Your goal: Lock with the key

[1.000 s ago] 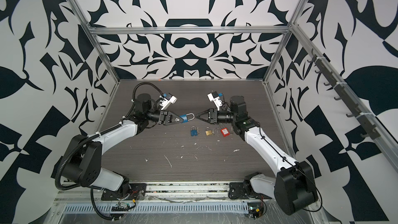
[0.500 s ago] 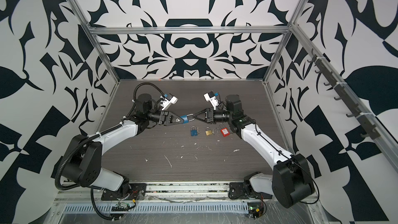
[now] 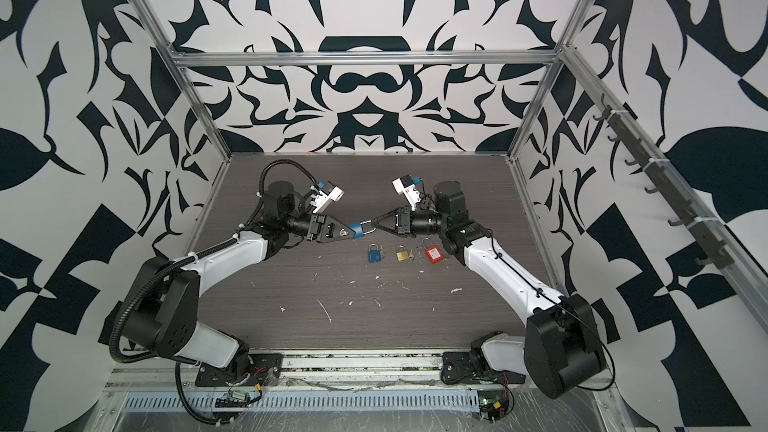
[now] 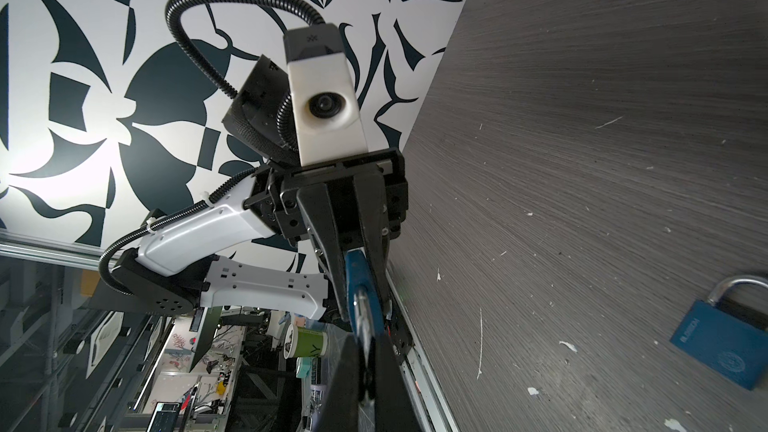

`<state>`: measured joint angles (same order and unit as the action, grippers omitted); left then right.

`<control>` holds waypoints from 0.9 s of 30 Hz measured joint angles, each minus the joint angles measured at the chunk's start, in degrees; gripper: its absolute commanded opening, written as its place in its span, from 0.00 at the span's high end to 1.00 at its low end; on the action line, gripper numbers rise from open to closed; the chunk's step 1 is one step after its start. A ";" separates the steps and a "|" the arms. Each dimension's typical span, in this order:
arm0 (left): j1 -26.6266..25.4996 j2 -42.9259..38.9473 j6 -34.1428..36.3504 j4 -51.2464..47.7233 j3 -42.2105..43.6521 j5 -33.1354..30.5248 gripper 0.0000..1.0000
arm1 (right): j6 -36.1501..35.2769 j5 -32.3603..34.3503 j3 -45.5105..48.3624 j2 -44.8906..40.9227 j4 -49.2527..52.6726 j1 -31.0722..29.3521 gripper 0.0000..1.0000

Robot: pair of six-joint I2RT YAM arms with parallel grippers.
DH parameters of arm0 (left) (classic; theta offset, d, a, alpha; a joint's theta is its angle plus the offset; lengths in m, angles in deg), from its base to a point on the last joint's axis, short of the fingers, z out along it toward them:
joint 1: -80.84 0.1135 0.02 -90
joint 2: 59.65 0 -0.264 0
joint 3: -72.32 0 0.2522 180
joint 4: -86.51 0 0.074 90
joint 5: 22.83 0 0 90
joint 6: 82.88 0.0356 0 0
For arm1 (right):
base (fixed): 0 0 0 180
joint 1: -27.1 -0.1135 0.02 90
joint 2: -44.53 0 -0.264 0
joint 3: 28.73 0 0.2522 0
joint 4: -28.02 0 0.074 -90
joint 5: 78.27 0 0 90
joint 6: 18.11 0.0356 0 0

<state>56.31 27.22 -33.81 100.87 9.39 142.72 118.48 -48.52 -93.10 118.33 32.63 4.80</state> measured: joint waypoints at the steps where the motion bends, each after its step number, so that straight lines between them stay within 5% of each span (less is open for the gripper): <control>1: 0.07 0.00 -0.04 0.00 0.00 0.13 1.00 | 0.00 0.09 0.00 0.04 -0.02 -0.09 0.98; 13: 0.13 0.09 -5.51 4.79 0.20 1.29 1.00 | -0.94 0.26 0.00 0.17 -1.90 -0.35 1.00; 27: 0.26 12.24 -34.25 43.63 1.79 7.28 1.00 | -4.83 5.18 -0.66 1.57 -0.96 -1.51 1.00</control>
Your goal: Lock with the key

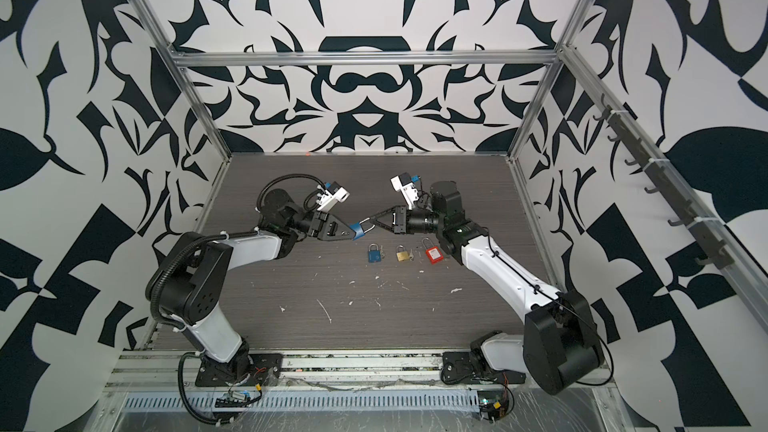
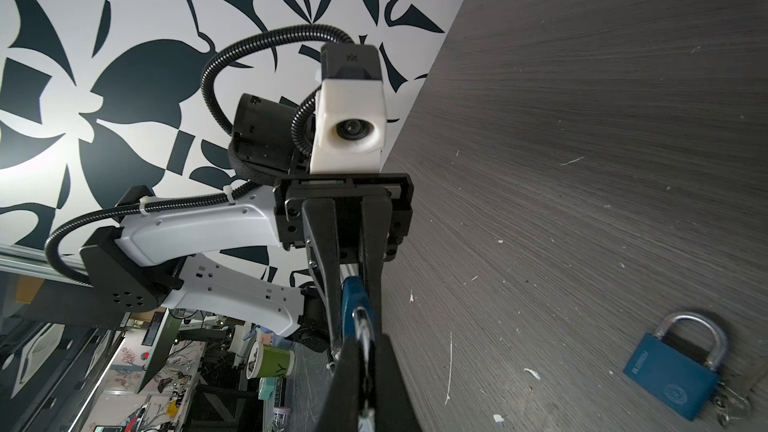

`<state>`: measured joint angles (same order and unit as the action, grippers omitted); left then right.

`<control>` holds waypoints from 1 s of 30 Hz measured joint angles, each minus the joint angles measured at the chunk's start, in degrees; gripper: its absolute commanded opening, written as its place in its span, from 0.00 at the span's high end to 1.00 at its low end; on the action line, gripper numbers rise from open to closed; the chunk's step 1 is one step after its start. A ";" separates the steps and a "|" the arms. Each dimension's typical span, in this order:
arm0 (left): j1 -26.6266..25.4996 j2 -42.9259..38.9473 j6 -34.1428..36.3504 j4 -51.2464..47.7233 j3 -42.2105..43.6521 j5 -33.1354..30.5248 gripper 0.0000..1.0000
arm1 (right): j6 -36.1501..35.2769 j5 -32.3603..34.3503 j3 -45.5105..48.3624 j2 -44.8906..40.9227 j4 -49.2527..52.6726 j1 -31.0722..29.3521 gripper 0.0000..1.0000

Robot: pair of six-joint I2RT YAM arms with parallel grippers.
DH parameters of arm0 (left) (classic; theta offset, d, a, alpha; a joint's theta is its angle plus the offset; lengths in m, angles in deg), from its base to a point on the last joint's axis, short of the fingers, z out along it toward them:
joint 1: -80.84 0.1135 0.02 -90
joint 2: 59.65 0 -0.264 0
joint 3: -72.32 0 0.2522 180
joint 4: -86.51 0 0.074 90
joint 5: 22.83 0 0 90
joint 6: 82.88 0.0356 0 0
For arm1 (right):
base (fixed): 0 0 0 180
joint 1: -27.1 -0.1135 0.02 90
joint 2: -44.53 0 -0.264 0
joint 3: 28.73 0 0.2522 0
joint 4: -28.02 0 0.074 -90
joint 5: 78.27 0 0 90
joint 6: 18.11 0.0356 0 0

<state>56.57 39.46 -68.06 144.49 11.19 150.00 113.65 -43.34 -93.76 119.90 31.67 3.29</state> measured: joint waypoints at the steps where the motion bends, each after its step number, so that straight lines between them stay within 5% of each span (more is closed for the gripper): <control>1: 0.00 0.02 -0.81 0.68 0.00 0.09 1.00 | -0.22 -0.02 -0.17 0.15 -0.07 -0.15 1.00; 17: 3.02 0.52 -5.46 6.25 -0.42 1.70 1.00 | -0.81 3.08 1.92 -1.57 -2.69 -2.69 1.00; 30: 4.39 0.52 -5.88 6.62 -0.50 -1.53 1.00 | 5.29 2.23 7.74 -1.31 -9.51 -5.92 1.00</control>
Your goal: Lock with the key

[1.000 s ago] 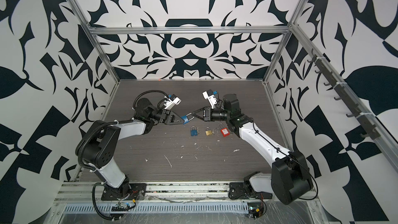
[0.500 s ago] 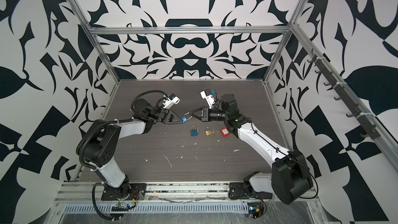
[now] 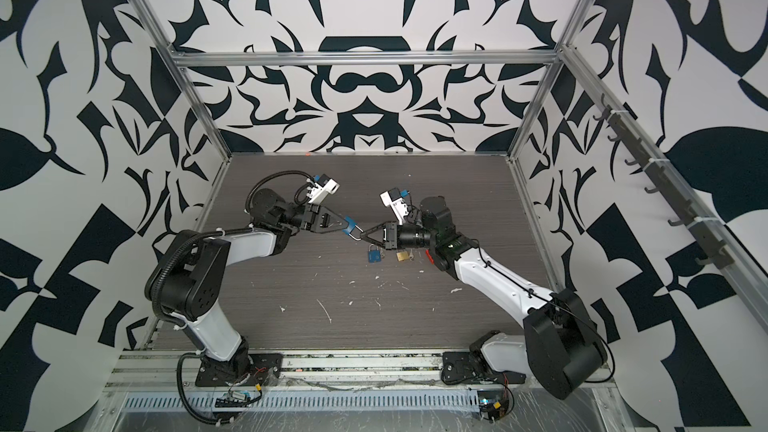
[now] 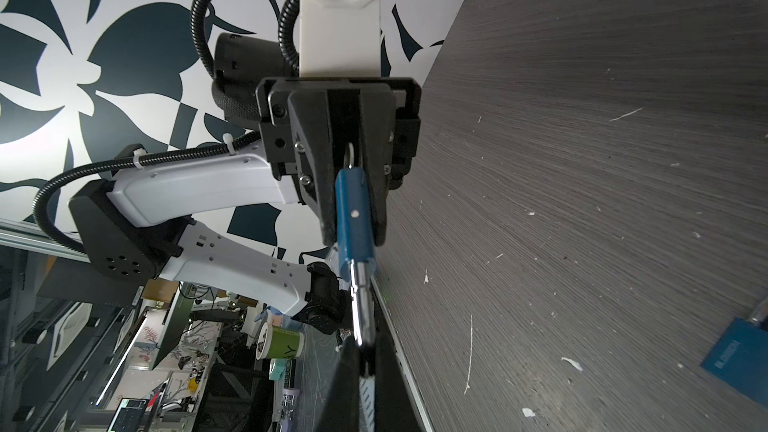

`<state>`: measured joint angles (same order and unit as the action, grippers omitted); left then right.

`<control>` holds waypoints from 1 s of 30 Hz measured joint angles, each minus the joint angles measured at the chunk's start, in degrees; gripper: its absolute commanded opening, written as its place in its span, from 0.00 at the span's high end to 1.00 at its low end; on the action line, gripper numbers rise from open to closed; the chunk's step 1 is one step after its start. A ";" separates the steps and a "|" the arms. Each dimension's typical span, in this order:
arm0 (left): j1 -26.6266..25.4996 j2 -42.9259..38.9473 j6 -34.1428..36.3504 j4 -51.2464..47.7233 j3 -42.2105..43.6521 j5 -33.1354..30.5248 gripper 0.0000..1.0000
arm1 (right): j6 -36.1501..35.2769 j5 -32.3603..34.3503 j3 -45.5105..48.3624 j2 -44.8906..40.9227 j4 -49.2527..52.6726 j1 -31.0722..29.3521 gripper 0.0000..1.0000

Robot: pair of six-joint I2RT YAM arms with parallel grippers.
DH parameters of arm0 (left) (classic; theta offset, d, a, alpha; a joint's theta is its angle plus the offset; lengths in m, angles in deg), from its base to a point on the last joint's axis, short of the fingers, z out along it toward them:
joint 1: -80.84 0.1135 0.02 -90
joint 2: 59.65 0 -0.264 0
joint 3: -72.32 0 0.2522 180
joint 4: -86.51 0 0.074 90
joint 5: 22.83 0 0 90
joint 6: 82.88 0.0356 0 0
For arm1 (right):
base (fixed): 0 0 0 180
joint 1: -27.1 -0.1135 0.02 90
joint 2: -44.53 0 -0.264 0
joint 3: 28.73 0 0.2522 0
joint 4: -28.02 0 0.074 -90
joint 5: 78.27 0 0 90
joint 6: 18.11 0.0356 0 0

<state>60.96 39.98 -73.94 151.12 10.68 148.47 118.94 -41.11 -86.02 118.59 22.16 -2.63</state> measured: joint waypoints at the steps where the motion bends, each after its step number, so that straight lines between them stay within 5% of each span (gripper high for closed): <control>1: 0.02 0.00 0.02 0.02 -0.02 -0.33 1.00 | 0.31 0.07 0.02 0.17 -0.37 -0.02 1.00; 5: 0.07 0.00 0.04 0.04 0.02 -2.12 1.00 | 1.36 1.18 0.00 0.31 -1.27 -0.04 0.98; 9: 0.04 -0.22 0.07 0.11 1.16 -5.86 1.00 | 2.08 3.02 0.02 0.31 -1.62 -0.09 0.75; 12: -0.17 -0.35 0.07 0.00 2.36 -9.79 1.00 | 2.54 3.87 0.15 0.39 -1.92 -0.85 0.70; 30: -1.01 -0.57 0.26 -0.22 4.31 -15.58 1.00 | 5.44 5.51 0.44 1.51 -4.59 2.47 0.70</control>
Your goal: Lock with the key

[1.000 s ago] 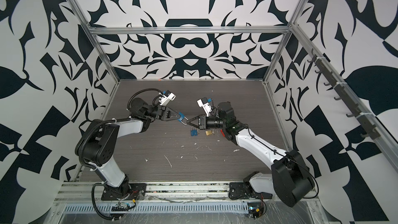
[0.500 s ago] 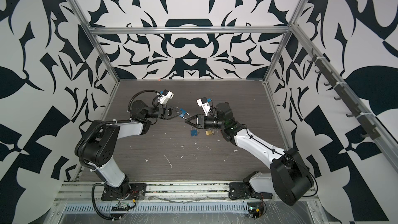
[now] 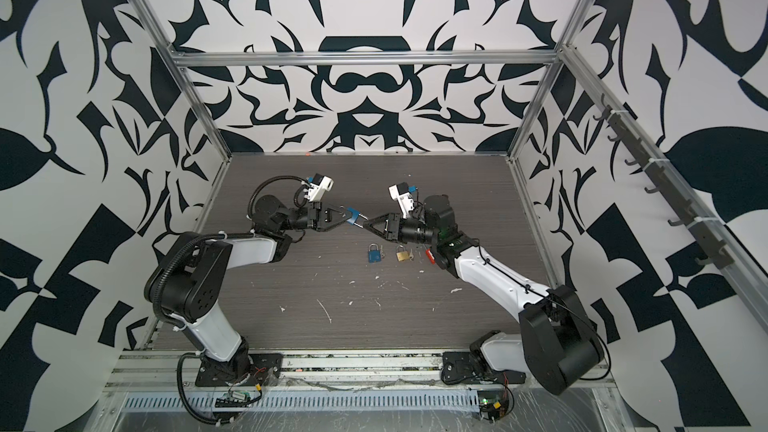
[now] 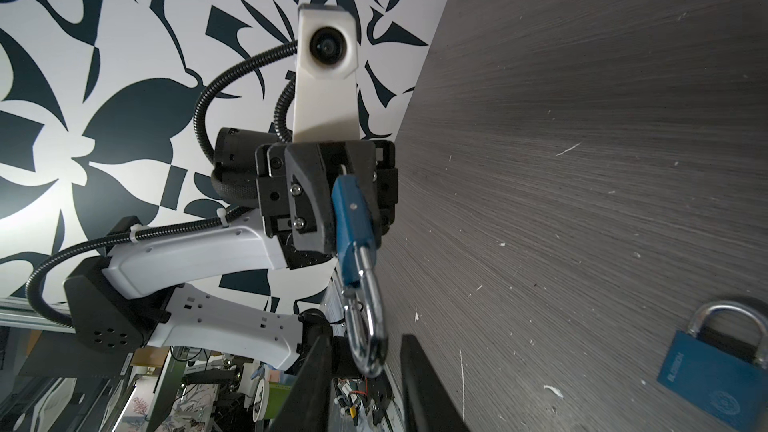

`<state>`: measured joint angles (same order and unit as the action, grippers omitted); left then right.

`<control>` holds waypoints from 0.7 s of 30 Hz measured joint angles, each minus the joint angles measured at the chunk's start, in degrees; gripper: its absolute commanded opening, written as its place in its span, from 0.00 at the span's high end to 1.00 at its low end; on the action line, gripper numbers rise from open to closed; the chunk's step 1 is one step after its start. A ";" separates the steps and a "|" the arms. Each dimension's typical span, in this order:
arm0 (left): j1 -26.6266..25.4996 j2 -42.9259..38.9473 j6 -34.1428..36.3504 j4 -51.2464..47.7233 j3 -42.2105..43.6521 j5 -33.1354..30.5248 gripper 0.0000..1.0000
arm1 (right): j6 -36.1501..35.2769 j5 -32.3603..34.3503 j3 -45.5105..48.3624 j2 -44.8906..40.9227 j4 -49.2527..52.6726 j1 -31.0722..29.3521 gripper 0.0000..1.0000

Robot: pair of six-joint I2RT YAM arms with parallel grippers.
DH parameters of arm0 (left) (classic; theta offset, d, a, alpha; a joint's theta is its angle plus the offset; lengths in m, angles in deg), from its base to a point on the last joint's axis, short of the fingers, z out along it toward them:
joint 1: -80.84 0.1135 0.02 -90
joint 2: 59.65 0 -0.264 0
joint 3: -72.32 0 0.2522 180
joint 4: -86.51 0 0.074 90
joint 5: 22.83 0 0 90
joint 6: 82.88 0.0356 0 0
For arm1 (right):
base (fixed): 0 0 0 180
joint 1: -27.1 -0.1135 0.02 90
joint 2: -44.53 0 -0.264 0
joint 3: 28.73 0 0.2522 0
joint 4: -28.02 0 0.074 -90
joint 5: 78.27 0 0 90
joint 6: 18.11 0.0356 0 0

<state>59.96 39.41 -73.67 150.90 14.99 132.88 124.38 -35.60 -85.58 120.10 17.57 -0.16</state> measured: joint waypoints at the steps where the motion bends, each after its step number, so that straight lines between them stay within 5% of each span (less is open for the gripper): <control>1: -0.09 0.00 0.00 0.02 0.00 -0.02 1.00 | 0.28 -0.07 0.00 0.44 -0.57 0.09 0.72; 15: -0.70 -0.07 -0.48 0.02 0.00 -0.17 1.00 | 3.43 -1.75 0.00 2.62 -5.68 0.09 1.00; 21: -0.87 -0.39 -0.66 -0.22 0.00 -0.37 1.00 | 2.47 -1.88 0.00 2.62 -5.79 0.11 1.00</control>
<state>59.08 39.02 -74.33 150.68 14.99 132.51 126.85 -37.48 -85.58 122.72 11.78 -0.05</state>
